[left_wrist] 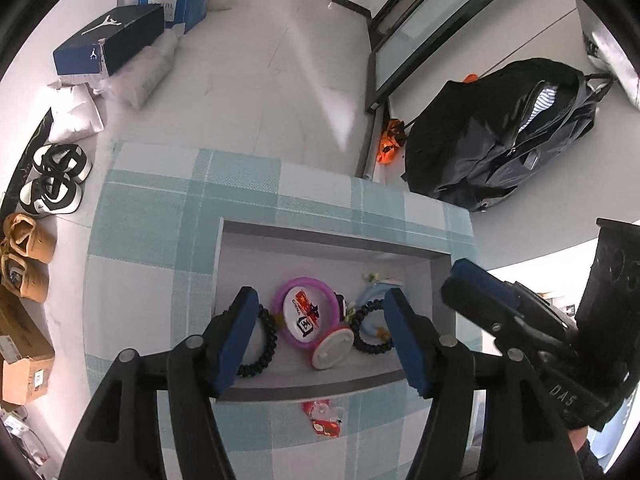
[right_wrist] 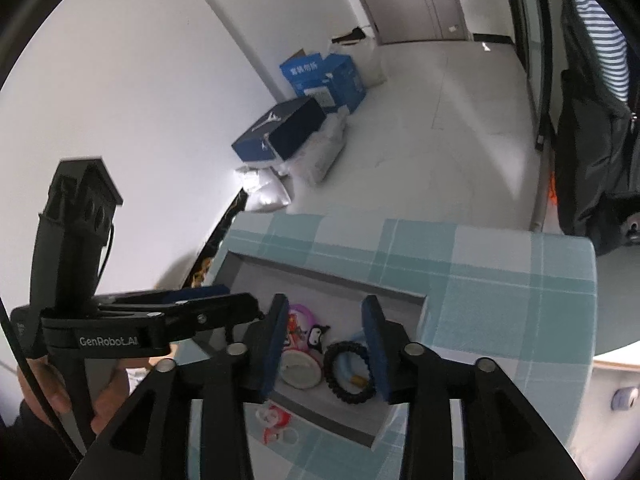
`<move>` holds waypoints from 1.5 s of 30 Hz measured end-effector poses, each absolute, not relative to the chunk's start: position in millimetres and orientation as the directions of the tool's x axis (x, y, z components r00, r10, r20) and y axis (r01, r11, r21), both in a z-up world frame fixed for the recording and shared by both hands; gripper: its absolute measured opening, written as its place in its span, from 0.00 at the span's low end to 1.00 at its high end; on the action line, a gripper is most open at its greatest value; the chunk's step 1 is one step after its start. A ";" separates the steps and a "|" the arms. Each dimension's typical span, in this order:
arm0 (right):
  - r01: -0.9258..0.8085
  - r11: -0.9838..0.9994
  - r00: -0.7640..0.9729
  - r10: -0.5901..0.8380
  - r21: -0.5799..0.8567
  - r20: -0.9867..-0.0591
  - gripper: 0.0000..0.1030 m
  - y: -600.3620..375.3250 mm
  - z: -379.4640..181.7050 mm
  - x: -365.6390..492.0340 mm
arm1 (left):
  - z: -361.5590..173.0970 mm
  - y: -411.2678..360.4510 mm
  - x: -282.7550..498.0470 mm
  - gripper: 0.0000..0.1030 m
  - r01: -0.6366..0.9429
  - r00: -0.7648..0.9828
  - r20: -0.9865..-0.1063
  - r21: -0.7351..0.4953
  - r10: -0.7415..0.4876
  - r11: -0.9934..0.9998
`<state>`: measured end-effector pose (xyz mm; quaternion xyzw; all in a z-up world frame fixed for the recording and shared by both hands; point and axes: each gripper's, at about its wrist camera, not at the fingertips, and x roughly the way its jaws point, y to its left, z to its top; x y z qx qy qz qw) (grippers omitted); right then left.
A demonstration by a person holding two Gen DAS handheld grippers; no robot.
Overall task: Organize jewelry
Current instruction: 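Open both tools to release the badge and stud in the box, then withdraw both tools and move the left tool to the small red ornament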
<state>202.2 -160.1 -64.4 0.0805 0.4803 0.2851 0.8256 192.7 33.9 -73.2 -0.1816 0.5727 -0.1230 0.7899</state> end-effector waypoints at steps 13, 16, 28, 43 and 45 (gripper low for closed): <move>-0.387 0.834 0.428 0.541 0.394 -0.724 0.63 -167.3 -48.0 193.4 | -43.1 31.6 160.1 0.59 0.015 0.472 -0.854 -0.243 -0.221 0.970; -0.416 0.833 0.455 0.539 0.366 -0.709 0.72 -165.8 -39.5 183.3 | -36.2 32.6 151.7 0.59 0.011 0.516 -0.837 -0.206 -0.181 0.979; -0.466 0.819 0.501 0.556 0.335 -0.664 0.87 -170.7 -16.8 137.8 | -36.6 31.4 108.1 0.59 0.005 0.553 -0.828 -0.111 -0.096 0.994; -0.398 0.811 0.464 0.581 0.428 -0.669 0.94 -193.1 -39.6 100.6 | -98.8 -5.5 72.7 0.62 0.112 0.421 -0.895 -0.108 -0.145 0.988; -0.403 0.798 0.460 0.600 0.449 -0.654 0.94 -195.7 -38.8 98.2 | -101.8 -9.9 76.2 0.62 0.121 0.416 -0.897 -0.112 -0.153 0.986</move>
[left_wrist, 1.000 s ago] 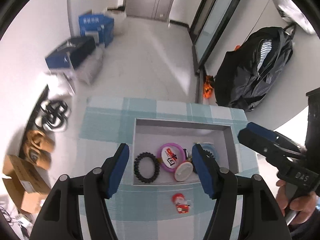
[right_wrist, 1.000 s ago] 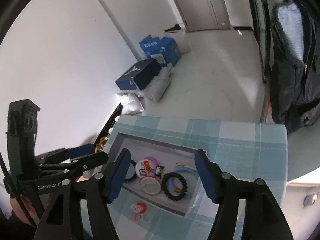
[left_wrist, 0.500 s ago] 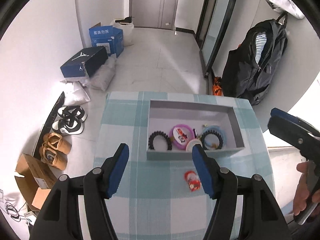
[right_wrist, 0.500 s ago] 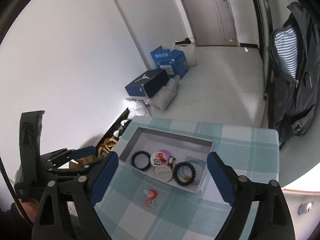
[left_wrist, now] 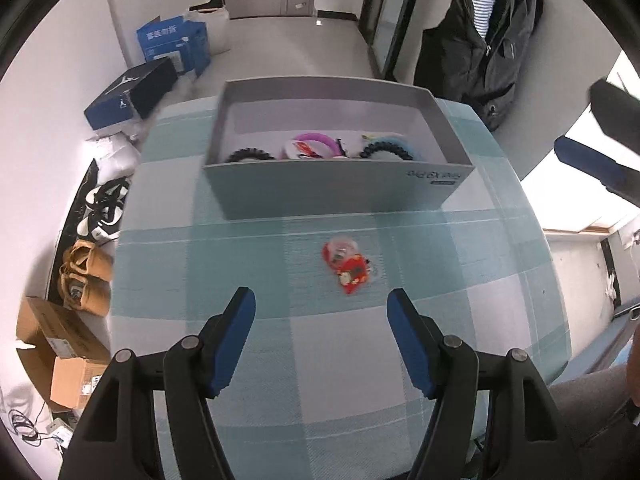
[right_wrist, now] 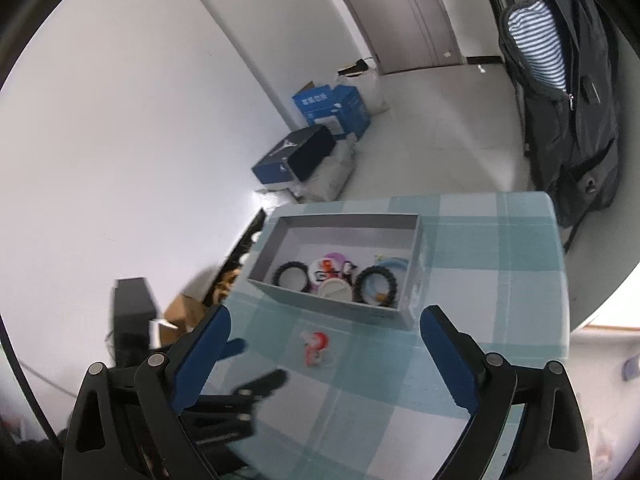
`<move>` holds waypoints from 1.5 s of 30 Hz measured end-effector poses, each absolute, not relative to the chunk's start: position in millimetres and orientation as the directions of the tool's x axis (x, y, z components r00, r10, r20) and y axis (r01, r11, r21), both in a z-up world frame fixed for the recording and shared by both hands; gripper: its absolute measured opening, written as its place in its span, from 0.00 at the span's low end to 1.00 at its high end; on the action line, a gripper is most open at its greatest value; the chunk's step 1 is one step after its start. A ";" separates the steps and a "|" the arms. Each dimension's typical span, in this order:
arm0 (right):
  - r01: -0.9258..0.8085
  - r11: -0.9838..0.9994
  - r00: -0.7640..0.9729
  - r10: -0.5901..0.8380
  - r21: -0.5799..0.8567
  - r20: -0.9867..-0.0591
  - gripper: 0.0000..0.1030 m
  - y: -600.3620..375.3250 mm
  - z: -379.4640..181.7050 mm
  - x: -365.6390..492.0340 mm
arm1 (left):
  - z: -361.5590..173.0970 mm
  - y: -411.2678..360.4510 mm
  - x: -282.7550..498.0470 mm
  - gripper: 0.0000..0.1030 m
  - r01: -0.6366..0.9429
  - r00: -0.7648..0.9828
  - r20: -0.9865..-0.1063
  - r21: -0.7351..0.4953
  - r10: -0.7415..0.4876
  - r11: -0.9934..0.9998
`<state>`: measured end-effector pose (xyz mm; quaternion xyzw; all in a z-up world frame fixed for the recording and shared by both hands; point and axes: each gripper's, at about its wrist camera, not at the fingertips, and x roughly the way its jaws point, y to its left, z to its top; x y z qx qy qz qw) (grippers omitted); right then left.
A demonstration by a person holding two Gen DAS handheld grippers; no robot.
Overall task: Organize jewelry
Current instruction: 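Withdraw both tools and move the left tool to the small red ornament, then close the left tool on the red ornament and lift it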
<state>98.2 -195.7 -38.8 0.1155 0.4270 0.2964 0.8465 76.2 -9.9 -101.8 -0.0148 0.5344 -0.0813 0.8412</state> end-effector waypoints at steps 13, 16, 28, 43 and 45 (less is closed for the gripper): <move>-0.368 0.808 0.455 0.589 0.461 -0.669 0.95 -197.6 -44.7 118.6 | -127.6 -17.5 96.9 0.62 0.101 0.313 -0.919 -0.218 -0.239 0.971; -0.366 0.812 0.449 0.583 0.455 -0.678 0.95 -196.7 -46.7 120.0 | -126.4 -16.2 97.9 0.61 0.084 0.306 -0.921 -0.226 -0.241 0.971; -0.318 0.848 0.418 0.527 0.424 -0.740 0.95 -190.9 -62.3 124.5 | -127.2 -4.5 92.5 0.09 0.100 0.282 -0.916 -0.268 -0.286 0.958; -0.402 0.829 0.346 0.530 0.389 -0.774 0.94 -153.0 -77.2 112.9 | -113.0 22.9 74.8 0.06 0.117 0.346 -0.874 -0.321 -0.341 0.940; -0.402 0.826 0.368 0.541 0.396 -0.756 0.94 -152.6 -70.8 112.5 | -115.2 15.9 79.9 0.21 0.094 0.332 -0.883 -0.320 -0.332 0.943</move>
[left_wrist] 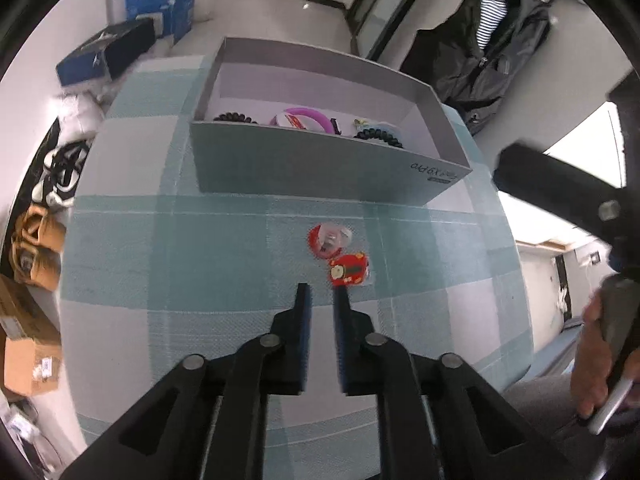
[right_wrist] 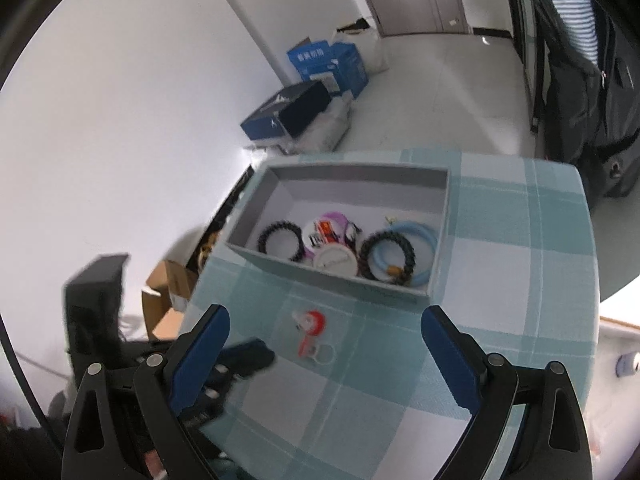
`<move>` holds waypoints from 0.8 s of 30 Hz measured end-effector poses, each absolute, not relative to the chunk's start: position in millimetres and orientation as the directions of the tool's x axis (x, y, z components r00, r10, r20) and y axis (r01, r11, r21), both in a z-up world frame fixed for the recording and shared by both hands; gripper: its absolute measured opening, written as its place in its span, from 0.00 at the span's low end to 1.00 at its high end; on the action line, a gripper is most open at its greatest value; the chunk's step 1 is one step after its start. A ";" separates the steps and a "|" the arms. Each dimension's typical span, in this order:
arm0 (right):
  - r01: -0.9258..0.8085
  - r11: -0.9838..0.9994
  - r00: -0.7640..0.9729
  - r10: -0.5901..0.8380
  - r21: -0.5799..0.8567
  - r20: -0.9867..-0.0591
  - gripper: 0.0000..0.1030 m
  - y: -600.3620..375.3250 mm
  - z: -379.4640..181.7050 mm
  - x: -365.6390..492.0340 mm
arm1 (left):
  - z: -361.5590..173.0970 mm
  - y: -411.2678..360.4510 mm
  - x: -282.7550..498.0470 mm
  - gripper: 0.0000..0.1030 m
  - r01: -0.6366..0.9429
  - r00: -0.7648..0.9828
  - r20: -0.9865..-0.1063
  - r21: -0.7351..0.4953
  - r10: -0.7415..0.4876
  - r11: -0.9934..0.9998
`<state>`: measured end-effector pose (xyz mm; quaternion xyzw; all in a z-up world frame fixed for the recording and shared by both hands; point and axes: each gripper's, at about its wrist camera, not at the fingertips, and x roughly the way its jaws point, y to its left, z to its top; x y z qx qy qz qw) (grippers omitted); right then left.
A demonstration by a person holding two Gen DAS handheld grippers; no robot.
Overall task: Organize jewelry
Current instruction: 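Close the left tool on the red ornament and lift it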
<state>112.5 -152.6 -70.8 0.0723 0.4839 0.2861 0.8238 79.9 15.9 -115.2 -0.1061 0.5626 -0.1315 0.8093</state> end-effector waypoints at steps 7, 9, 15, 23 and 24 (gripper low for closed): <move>-0.400 0.821 0.404 0.556 0.407 -0.726 0.94 -149.6 -58.9 119.5 | -119.3 -5.5 84.8 0.47 0.072 0.294 -0.903 -0.304 -0.312 0.950; -0.390 0.824 0.402 0.554 0.412 -0.729 0.94 -150.7 -61.8 123.1 | -124.0 -7.4 88.8 0.47 0.067 0.283 -0.907 -0.307 -0.313 0.949; -0.336 0.844 0.421 0.532 0.419 -0.735 0.94 -160.0 -60.4 133.3 | -125.5 -13.0 97.4 0.47 0.051 0.334 -0.894 -0.301 -0.300 0.952; -0.274 0.854 0.410 0.520 0.443 -0.749 0.94 -176.9 -66.6 139.3 | -127.4 -10.6 91.8 0.16 0.103 0.368 -0.894 -0.236 -0.257 0.966; -0.274 0.853 0.406 0.521 0.444 -0.751 0.94 -177.1 -67.4 138.8 | -127.6 -7.9 89.7 0.16 0.107 0.370 -0.892 -0.237 -0.260 0.966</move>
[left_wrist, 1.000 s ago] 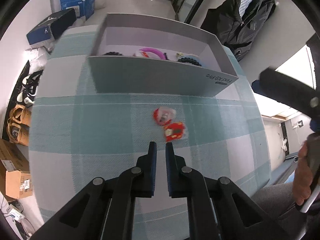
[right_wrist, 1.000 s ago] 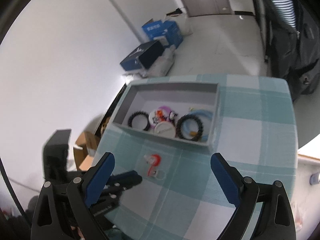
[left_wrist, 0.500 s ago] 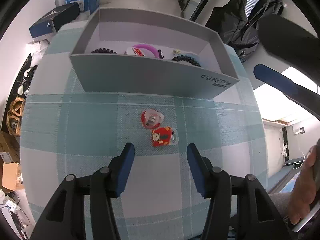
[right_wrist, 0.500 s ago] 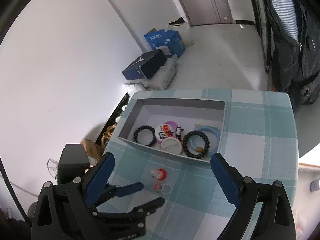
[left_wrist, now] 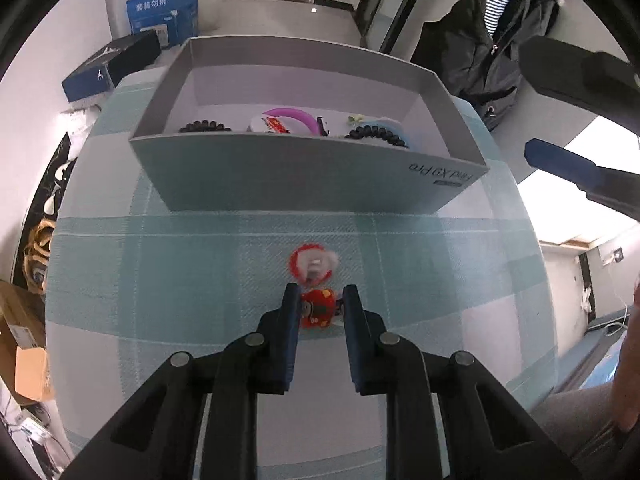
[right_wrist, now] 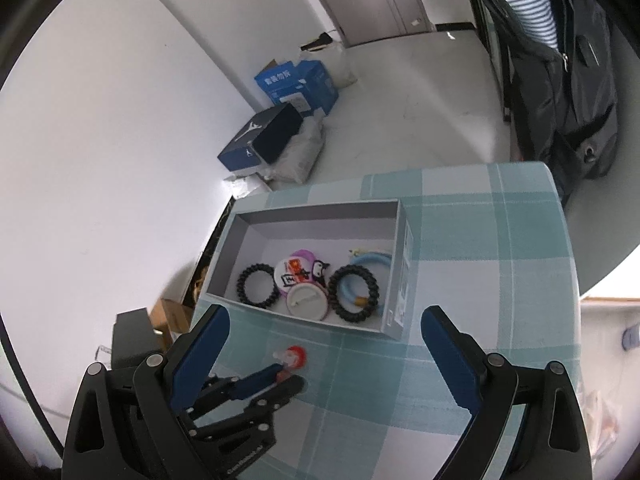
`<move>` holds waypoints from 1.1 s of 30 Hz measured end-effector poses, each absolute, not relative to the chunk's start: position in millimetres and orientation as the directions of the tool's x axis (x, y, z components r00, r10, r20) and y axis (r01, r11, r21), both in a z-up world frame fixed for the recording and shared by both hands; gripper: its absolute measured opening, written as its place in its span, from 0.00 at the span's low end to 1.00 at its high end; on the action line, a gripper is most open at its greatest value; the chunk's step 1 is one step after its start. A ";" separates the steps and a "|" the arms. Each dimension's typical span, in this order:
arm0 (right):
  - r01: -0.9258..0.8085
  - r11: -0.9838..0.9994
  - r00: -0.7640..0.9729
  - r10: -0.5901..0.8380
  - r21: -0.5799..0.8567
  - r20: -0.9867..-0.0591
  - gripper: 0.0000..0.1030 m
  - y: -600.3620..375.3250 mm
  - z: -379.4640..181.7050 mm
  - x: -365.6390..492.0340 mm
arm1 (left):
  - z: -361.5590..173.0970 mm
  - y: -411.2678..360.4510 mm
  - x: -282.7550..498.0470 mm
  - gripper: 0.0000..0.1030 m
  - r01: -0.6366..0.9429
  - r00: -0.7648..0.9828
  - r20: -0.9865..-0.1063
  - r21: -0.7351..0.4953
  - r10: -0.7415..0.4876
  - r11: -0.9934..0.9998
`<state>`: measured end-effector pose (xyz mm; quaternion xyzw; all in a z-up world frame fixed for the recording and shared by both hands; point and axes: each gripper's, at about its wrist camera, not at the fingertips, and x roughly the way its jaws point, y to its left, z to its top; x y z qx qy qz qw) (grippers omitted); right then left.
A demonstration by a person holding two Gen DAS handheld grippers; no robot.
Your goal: Organize jewelry
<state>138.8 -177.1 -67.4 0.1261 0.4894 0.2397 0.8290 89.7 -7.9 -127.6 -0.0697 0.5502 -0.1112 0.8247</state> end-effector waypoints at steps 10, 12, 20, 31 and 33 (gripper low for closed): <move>-0.364 0.809 0.292 0.570 0.463 -0.768 0.94 -149.7 -87.4 123.5 | -101.5 39.4 79.9 0.15 0.013 0.454 -0.852 -0.287 -0.261 0.958; -0.391 0.804 0.262 0.565 0.449 -0.783 0.94 -138.9 -95.8 119.1 | -91.7 49.9 79.6 0.15 -0.012 0.495 -0.831 -0.300 -0.255 0.954; -0.437 0.811 0.229 0.518 0.389 -0.824 0.86 -106.9 -119.0 116.6 | -68.8 88.9 80.2 0.15 -0.109 0.604 -0.762 -0.369 -0.234 0.923; -0.506 0.824 0.235 0.417 0.256 -0.878 0.55 -76.8 -131.4 122.6 | -71.4 104.2 77.6 0.15 -0.129 0.605 -0.755 -0.408 -0.254 0.904; -0.520 0.822 0.230 0.395 0.230 -0.889 0.37 -72.4 -135.6 120.4 | -70.8 105.0 78.4 0.16 -0.130 0.603 -0.756 -0.410 -0.256 0.903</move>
